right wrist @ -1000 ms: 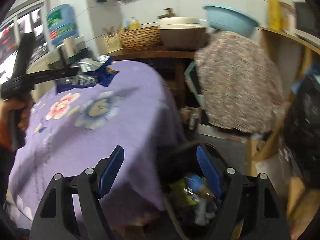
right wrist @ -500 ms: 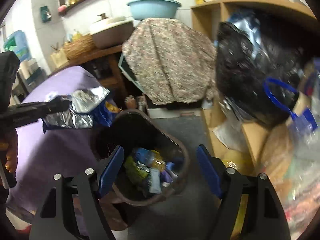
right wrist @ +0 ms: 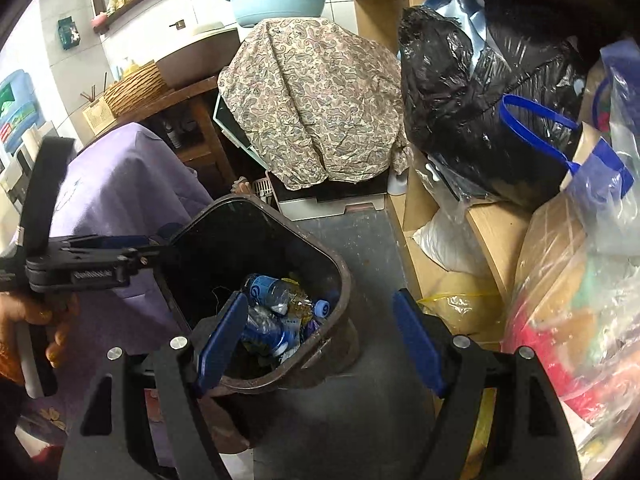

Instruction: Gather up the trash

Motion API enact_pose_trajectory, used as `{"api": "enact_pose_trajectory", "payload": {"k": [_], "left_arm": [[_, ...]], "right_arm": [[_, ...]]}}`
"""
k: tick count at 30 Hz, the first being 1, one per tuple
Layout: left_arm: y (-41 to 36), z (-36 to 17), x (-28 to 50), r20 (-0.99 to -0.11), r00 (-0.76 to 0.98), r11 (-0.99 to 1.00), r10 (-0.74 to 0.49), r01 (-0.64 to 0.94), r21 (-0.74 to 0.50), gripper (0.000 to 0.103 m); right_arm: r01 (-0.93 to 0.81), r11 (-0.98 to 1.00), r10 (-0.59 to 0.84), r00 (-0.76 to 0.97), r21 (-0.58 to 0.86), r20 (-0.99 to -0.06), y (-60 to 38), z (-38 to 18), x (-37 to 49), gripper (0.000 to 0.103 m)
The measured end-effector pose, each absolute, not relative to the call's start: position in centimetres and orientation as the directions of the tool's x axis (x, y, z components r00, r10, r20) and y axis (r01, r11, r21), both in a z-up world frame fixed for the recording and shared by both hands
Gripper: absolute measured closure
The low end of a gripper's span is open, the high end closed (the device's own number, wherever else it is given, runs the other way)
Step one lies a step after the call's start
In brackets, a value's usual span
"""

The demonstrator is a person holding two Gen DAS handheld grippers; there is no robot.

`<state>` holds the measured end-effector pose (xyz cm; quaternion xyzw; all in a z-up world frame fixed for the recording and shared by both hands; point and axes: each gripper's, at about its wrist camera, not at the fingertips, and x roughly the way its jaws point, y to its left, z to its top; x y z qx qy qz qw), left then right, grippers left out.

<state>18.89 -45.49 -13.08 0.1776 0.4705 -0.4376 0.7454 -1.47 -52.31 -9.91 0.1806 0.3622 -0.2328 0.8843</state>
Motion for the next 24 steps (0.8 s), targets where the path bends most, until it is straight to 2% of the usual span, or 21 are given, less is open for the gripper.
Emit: {"api": "enact_pose_trajectory", "payload": {"k": [3, 8, 14, 16, 20, 22, 24], "left_arm": [[-44.3, -11.0, 18.5, -0.818, 0.192, 0.555, -0.542, 0.813, -0.177, 0.029], [-41.2, -7.3, 16.3, -0.725, 0.309, 0.568, -0.616, 0.811, -0.137, 0.017], [-33.8, -3.7, 11.1, -0.541, 0.503, 0.622, -0.674, 0.782, -0.048, 0.006], [-30.9, -3.1, 9.6, -0.484, 0.548, 0.646, -0.682, 0.762, -0.048, 0.006], [-24.4, -2.4, 6.2, -0.401, 0.661, 0.732, -0.635, 0.681, -0.037, 0.006], [-21.7, -2.1, 4.8, -0.374, 0.708, 0.772, -0.599, 0.635, -0.033, 0.006], [-18.6, -2.1, 3.2, -0.349, 0.750, 0.810, -0.561, 0.584, -0.046, 0.006]], "right_arm": [[0.548, 0.822, -0.283, 0.629, 0.155, -0.724, -52.3, -9.9, -1.7, 0.028], [0.554, 0.823, -0.320, 0.634, 0.124, -0.704, -51.2, -9.2, -2.1, 0.028], [0.532, 0.838, -0.351, 0.698, 0.124, -0.624, -47.0, -7.5, -3.3, 0.027], [0.507, 0.856, -0.357, 0.723, 0.104, -0.591, -44.6, -6.9, -3.6, 0.023], [0.441, 0.895, -0.354, 0.792, 0.063, -0.498, -39.4, -5.2, -4.5, 0.018], [0.386, 0.920, -0.323, 0.842, 0.067, -0.432, -36.3, -4.2, -5.3, 0.009], [0.377, 0.926, -0.335, 0.861, 0.038, -0.382, -33.8, -3.4, -5.9, 0.006]]}}
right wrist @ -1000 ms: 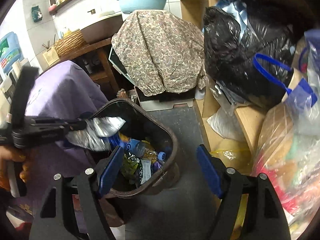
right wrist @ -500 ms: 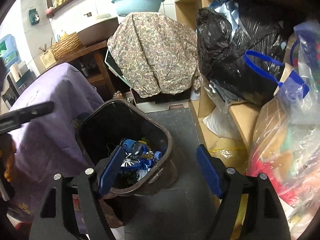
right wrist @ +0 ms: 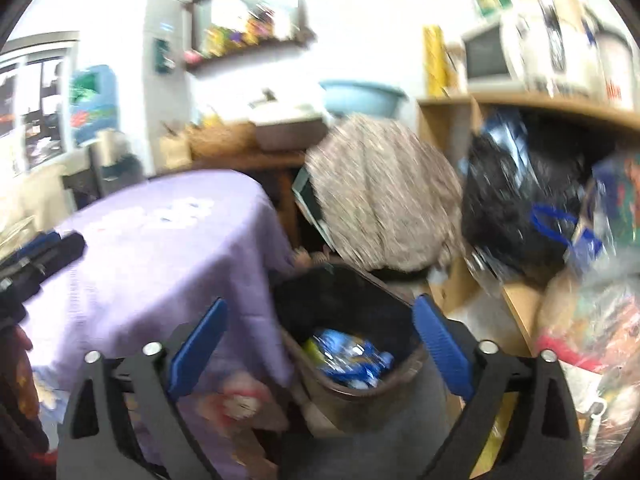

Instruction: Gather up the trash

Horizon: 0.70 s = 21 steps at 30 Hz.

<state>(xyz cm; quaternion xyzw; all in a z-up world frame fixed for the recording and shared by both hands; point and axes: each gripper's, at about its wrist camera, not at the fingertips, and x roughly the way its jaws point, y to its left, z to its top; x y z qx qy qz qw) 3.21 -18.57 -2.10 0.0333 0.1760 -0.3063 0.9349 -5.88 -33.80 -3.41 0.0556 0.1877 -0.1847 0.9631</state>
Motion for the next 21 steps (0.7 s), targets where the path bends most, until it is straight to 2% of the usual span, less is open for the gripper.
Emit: {"api": "enact_pose_trajectory", "payload": {"k": [11, 21], "left_arm": [[-8.2, -3.4, -2.8, -0.262, 0.876, 0.914, -0.405, 0.395, -0.090, 0.006], [-5.6, -2.6, -6.3, -0.177, 0.896, 0.913, -0.407, 0.396, -0.097, 0.006]], "right_arm": [[0.386, 0.922, -0.373, 0.869, -0.027, -0.326, -24.9, -2.6, -8.8, 0.005], [0.350, 0.936, -0.345, 0.899, -0.031, -0.270, -23.1, -1.5, -10.9, 0.005]]}}
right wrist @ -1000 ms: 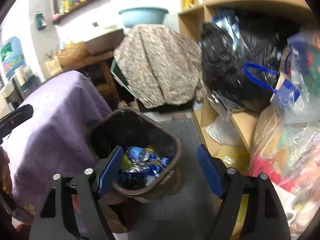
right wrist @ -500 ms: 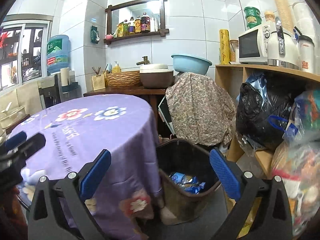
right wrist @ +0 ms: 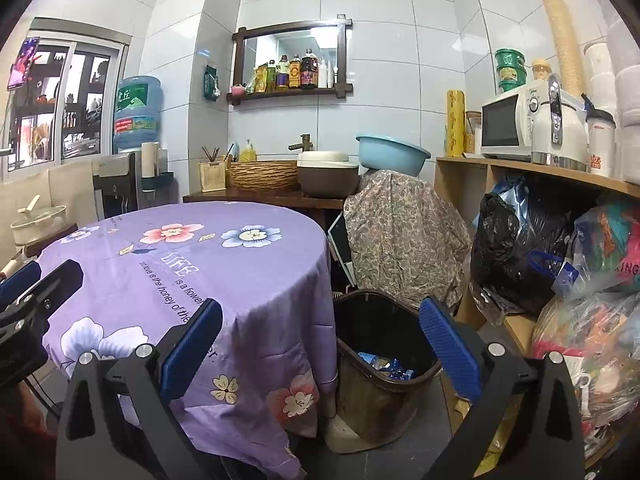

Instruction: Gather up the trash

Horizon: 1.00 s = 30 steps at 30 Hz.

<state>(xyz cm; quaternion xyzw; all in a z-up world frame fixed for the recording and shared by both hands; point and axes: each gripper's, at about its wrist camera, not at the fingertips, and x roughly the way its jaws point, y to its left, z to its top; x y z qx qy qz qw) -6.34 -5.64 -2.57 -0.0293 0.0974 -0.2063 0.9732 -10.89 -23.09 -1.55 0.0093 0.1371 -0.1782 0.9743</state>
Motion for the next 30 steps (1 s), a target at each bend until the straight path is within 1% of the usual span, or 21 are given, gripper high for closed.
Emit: {"api": "enact_pose_trajectory", "payload": {"k": [30], "left_arm": [[-6.6, -2.6, -6.8, -0.182, 0.898, 0.916, -0.401, 0.393, -0.079, 0.006]], "right_arm": [[0.347, 0.937, -0.340, 0.899, -0.025, -0.276, -22.9, -1.9, -11.3, 0.005]]}}
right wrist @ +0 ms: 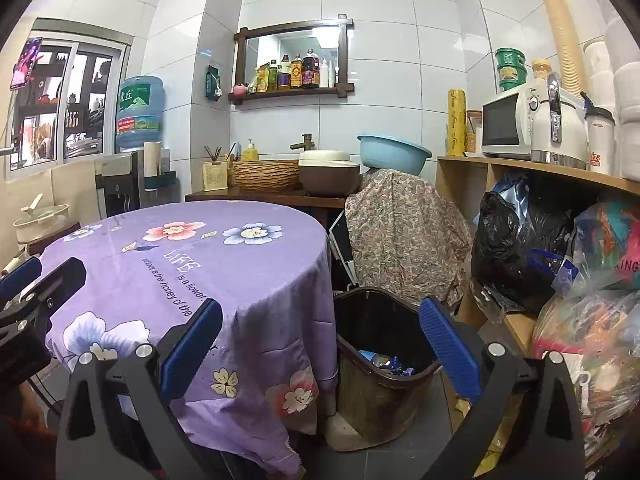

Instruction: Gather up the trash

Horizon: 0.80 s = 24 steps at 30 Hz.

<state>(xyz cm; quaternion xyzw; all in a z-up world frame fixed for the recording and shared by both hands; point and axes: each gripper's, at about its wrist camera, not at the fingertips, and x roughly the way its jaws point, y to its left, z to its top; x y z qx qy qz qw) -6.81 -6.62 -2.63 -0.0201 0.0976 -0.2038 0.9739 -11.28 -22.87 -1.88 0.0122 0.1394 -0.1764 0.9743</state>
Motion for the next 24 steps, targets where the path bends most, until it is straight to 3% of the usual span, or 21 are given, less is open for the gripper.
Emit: {"api": "enact_pose_trajectory", "payload": {"k": [24], "left_arm": [[-6.77, -2.94, -6.85, -0.200, 0.899, 0.921, -0.390, 0.384, -0.073, 0.006]], "right_arm": [[0.366, 0.930, -0.356, 0.891, -0.016, -0.280, -22.81, -2.05, -11.20, 0.005]]}}
